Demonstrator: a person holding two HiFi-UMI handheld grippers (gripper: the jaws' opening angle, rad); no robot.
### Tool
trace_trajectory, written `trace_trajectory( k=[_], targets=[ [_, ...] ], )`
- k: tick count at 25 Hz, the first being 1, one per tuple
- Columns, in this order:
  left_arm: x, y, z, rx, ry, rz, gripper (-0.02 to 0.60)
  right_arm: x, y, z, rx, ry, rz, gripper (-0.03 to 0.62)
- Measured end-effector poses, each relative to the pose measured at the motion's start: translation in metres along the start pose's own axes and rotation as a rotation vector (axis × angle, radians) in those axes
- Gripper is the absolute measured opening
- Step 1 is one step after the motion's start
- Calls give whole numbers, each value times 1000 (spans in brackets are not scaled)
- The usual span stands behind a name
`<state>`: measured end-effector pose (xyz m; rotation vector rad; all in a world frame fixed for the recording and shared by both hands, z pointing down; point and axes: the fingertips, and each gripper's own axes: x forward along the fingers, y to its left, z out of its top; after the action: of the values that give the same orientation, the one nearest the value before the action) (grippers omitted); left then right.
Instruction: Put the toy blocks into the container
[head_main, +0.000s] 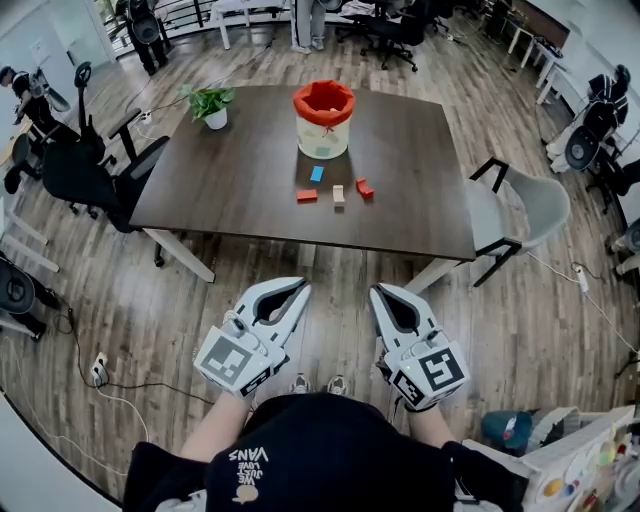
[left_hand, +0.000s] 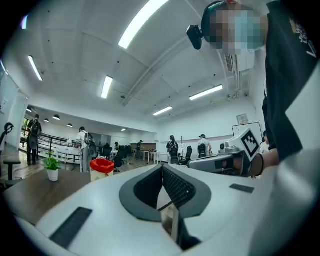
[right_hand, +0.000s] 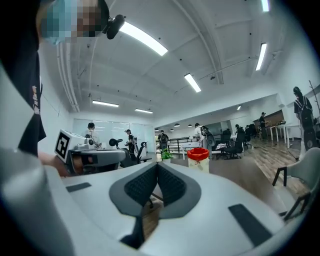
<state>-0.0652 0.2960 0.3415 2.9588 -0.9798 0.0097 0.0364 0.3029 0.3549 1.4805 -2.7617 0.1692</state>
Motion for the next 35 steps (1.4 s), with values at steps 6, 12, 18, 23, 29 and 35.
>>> trace_trajectory(
  k=[6,12,18,23,29,35],
  targets=[
    [11,-2,-1,-16,-30,17,12,-3,-14,-4,-6,14,13,18],
    [27,-3,-9,-4,-27,43,12,-5,-37,-10,-21,24,31,18],
    [39,15,-12,-5,-37,72,12,12,-49,-13,-19,26,39,18],
    [57,44,-13,-22,-43,47,12,42,-63,-10,-19,32,12,18],
    [82,92,-10,-17,-40,-18,11,94,-80,-2,-19,20,-41,18],
    [97,135,-7,-18,-36,-59,12,135,-89,7,-23,9,-79,18]
  ],
)
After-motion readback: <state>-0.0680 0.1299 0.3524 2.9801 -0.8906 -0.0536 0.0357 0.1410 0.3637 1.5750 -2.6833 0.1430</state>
